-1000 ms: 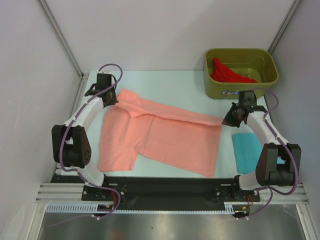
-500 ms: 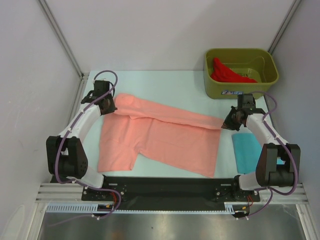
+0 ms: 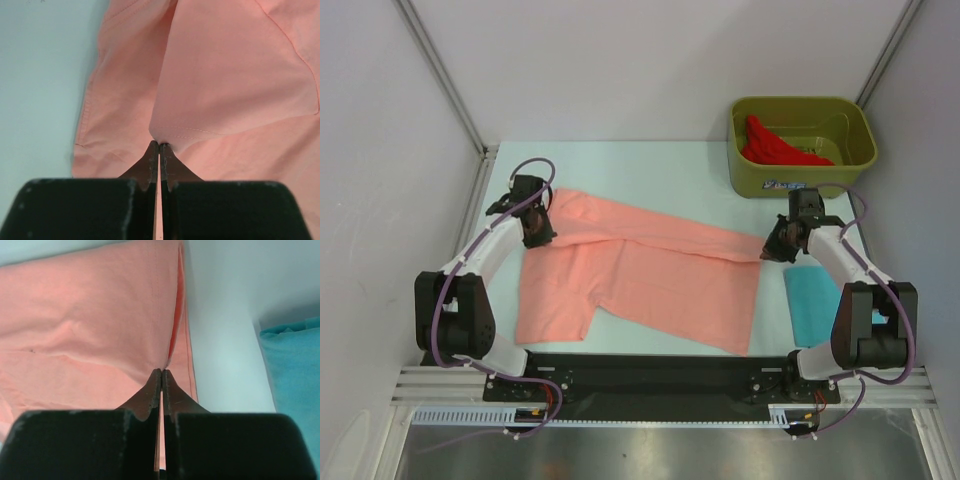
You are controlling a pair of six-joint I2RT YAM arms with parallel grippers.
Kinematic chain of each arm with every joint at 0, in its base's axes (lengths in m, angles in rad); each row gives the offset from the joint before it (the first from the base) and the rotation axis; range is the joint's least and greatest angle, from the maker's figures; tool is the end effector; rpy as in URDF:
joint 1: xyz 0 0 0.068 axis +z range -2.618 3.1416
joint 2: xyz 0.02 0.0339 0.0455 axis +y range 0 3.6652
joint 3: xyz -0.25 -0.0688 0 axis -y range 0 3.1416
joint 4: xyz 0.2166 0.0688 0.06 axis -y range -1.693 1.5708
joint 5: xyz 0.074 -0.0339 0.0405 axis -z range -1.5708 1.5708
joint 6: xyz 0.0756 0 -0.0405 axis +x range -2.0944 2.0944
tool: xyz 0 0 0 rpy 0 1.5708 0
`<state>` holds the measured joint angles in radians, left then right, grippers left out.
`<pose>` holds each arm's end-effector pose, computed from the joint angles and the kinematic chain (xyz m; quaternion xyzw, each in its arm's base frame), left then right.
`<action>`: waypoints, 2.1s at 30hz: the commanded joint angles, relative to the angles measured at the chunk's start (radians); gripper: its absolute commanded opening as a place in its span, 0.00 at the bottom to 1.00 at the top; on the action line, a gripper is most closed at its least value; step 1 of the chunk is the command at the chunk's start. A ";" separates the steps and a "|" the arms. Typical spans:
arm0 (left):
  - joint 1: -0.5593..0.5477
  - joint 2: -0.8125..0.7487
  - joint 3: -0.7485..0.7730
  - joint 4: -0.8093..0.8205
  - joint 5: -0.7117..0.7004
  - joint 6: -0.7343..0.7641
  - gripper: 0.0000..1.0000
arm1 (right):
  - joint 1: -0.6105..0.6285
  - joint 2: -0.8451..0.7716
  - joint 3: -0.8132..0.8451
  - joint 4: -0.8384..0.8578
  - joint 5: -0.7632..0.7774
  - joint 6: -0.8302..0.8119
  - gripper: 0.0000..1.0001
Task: Fold and stack the t-shirts
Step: Fold the tshirt
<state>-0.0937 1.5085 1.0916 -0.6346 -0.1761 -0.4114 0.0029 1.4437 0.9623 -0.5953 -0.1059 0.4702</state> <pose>0.3004 -0.0149 0.2013 -0.1746 0.9470 0.0184 0.2689 0.2788 0.0088 0.1830 0.2116 0.9450 0.1071 0.2254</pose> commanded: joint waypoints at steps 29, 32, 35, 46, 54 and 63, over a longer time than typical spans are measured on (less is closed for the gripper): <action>0.051 0.723 0.790 0.248 0.066 0.278 0.41 | 0.005 0.237 0.141 0.233 0.084 -0.048 0.42; 0.051 0.752 0.815 0.222 0.061 0.254 0.41 | -0.027 0.259 0.156 0.226 0.077 -0.045 0.45; 0.051 0.769 0.818 0.210 0.070 0.247 0.40 | -0.034 0.268 0.151 0.229 0.077 -0.048 0.45; 0.051 0.823 0.838 0.158 0.083 0.212 0.37 | -0.049 0.285 0.148 0.236 0.071 -0.061 0.45; 0.052 0.845 0.866 0.128 0.066 0.217 0.20 | -0.052 0.296 0.148 0.221 0.083 -0.062 0.51; 0.058 0.838 0.867 0.133 0.056 0.226 0.11 | -0.053 0.337 0.148 0.238 0.035 -0.039 0.49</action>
<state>-0.0456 2.3493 1.9102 -0.4938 -0.1017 -0.1841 -0.0463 1.7691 1.0843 -0.3759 -0.0452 0.4194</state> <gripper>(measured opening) 0.115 0.496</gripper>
